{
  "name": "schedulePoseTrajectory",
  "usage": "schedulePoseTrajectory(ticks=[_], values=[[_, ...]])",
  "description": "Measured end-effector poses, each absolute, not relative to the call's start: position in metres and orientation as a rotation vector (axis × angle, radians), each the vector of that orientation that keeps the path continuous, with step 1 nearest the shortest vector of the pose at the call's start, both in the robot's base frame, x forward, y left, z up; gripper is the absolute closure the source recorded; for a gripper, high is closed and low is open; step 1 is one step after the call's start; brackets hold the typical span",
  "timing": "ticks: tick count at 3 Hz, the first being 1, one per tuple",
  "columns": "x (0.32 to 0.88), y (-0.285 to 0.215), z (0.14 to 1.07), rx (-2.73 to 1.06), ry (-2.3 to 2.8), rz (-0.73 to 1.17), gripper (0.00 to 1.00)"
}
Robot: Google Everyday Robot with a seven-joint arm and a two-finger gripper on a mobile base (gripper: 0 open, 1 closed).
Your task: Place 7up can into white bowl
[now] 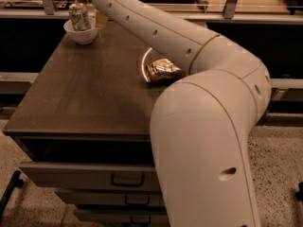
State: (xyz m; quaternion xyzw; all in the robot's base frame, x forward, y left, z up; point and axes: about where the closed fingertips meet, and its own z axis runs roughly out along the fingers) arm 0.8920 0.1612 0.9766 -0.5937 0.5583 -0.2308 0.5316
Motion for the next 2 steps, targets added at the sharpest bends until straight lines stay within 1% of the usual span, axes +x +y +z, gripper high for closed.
schedulePoseTrajectory(ticks=[1,2], values=[[0.8926,0.1455,0.9874,-1.348,1.412,-0.491,0.0],[0.8926,0.1455,0.9874,-1.348,1.412,-0.491,0.0]])
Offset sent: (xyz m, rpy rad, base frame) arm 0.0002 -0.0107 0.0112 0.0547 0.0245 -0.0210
